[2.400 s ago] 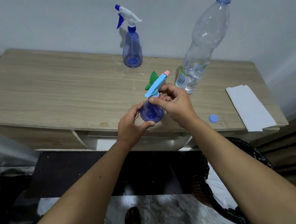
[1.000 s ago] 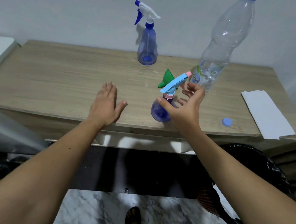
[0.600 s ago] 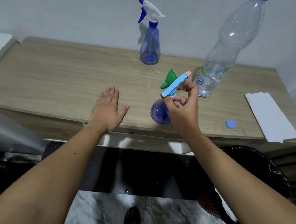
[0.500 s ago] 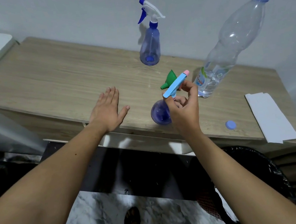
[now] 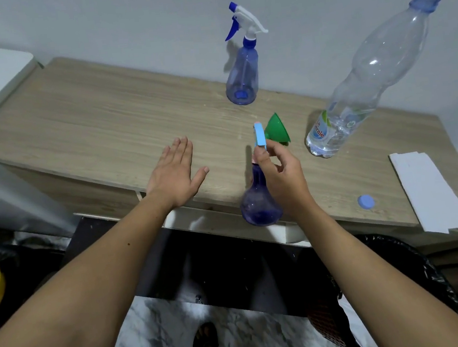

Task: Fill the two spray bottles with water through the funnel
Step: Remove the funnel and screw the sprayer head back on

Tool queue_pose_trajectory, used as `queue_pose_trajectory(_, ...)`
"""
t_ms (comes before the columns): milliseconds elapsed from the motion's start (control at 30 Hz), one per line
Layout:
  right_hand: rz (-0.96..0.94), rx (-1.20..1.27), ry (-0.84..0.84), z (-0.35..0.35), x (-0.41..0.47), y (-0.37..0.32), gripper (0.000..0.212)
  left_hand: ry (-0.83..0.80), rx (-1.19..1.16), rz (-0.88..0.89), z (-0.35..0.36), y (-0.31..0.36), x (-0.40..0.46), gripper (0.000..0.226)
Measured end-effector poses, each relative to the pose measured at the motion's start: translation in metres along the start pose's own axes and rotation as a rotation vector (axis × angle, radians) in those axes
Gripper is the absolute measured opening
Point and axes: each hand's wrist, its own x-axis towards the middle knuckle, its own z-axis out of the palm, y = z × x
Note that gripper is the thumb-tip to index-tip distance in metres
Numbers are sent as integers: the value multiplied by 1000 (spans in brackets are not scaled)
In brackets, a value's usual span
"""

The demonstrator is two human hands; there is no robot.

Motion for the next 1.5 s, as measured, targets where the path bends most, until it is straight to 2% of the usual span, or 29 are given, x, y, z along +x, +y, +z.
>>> queue_pose_trajectory(133,40,-15,-94,8,3,2,36,12,-3,-1,2,-1,0,86)
queue_pose_trajectory(300,107,-120,-149,17,9,5,50,19,-22,-7,2,0,0,84)
queue_pose_trajectory(600,68,-186,-148,20,13,9,29,36,-33,-15,5,0,0,84)
queue_pose_trajectory(800,67,-176,-170,21,13,11,46,36,-27,-19,4,0,0,84)
queue_pose_trajectory(1000,108,-148,-156,19,13,8,52,38,-29,-18,4,0,1,84)
queue_pose_trajectory(1167,78,-130,-152,14,12,5,37,42,-29,-9,5,0,1,84)
queue_pose_trajectory(1500,47,-89,-190,9,11,4,36,28,-19,-9,2,1,-1,83)
